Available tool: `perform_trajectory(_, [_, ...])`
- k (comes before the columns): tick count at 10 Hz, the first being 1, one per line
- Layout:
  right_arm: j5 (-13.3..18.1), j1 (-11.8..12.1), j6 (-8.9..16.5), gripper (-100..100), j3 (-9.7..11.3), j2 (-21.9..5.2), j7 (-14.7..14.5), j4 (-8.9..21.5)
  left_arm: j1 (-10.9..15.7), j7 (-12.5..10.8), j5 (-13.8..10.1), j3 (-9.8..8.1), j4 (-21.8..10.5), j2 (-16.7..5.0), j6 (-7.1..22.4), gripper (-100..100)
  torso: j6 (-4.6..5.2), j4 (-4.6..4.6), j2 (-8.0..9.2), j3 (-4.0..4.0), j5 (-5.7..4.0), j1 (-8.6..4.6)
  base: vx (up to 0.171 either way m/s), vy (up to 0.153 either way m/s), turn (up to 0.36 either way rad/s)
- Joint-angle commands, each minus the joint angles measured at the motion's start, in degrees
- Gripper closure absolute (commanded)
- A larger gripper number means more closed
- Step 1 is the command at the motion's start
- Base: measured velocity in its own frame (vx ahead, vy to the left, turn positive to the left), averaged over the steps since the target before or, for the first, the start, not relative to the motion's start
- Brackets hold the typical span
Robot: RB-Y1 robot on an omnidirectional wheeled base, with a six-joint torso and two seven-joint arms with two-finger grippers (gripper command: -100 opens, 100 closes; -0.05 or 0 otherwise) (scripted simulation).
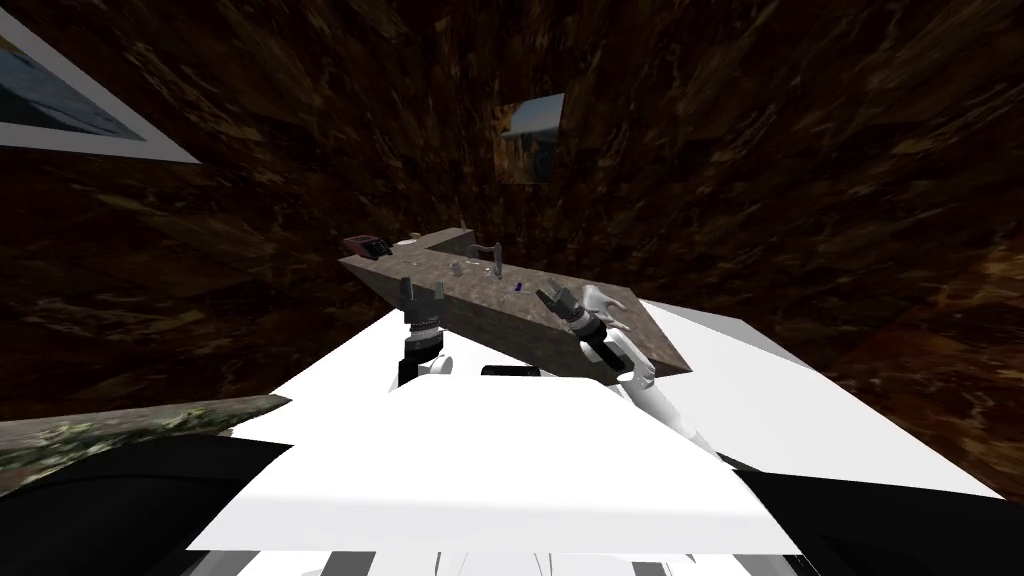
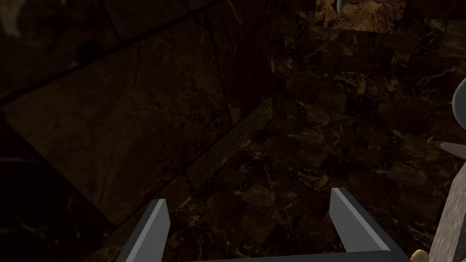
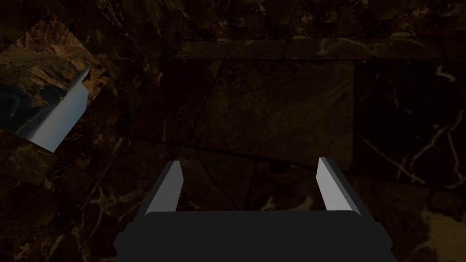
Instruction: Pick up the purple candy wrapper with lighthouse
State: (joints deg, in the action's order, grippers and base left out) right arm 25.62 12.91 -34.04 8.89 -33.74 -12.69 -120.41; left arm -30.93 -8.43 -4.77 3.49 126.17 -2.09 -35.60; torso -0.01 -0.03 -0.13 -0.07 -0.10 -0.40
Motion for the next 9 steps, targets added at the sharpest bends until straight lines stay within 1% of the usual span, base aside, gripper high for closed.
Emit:
perform_trajectory(1, [1.3,-0.6,-0.7,-100,0.6,-1.8,-0.5,0.8,0.0,0.0,0.0,0.00,0.0,0.0,0.0,0,0.00,0.00,0.00,0.00,0.00,0.00,-0.032,-0.097,0.201])
perform_trajectory(2, [3.8,-1.8,-1.8,-100,1.5,-4.1,-1.2,2.4,0.0,0.0,0.0,0.00,0.0,0.0,0.0,0,0.05,0.00,0.00,0.00,0.00,0.01,-0.029,-0.093,0.326])
perform_trajectory(3, [3.9,-1.8,-1.8,-100,1.5,-4.8,-1.2,2.4,0.0,0.0,0.0,0.00,0.0,0.0,0.0,0,0.00,0.00,-0.03,-0.01,0.00,0.02,-0.015,-0.085,0.224])
perform_trajectory(4, [6.3,-3.0,-2.8,-100,2.5,-6.9,-1.7,4.2,0.0,0.0,0.0,-0.01,0.0,0.0,0.0,0,0.06,-0.01,-0.07,-0.04,0.00,0.05,-0.019,-0.100,0.352])
perform_trajectory(5, [6.6,-3.0,-2.8,-100,2.5,-7.8,-1.7,4.2,0.0,0.0,0.0,0.00,0.0,0.0,0.0,0,0.00,-0.02,-0.09,-0.05,0.00,0.00,-0.021,-0.095,0.186])
perform_trajectory(6, [9.0,-4.2,-3.9,-100,3.5,-9.7,-2.2,6.1,0.0,0.0,0.0,-0.01,0.0,0.0,0.0,0,0.07,-0.02,-0.09,-0.05,-0.01,0.02,-0.038,-0.095,0.304])
perform_trajectory(7, [9.4,-4.2,-3.9,-100,3.5,-10.9,-2.2,6.1,0.0,0.0,0.0,0.00,0.0,0.0,0.0,0,0.02,-0.01,-0.05,-0.03,0.00,0.01,-0.039,-0.065,0.296])
perform_trajectory(8, [11.8,-5.4,-4.9,-100,4.5,-12.7,-2.7,8.1,0.0,0.0,0.0,0.00,0.0,0.0,0.0,0,0.05,-0.01,-0.05,-0.02,0.01,0.11,-0.032,-0.062,0.387])
perform_trajectory(9, [12.2,-5.4,-4.9,-100,4.5,-14.0,-2.7,8.1,0.0,0.0,0.0,0.00,0.0,0.0,0.0,0,0.02,-0.01,-0.07,-0.04,0.03,0.13,-0.024,-0.058,0.234])
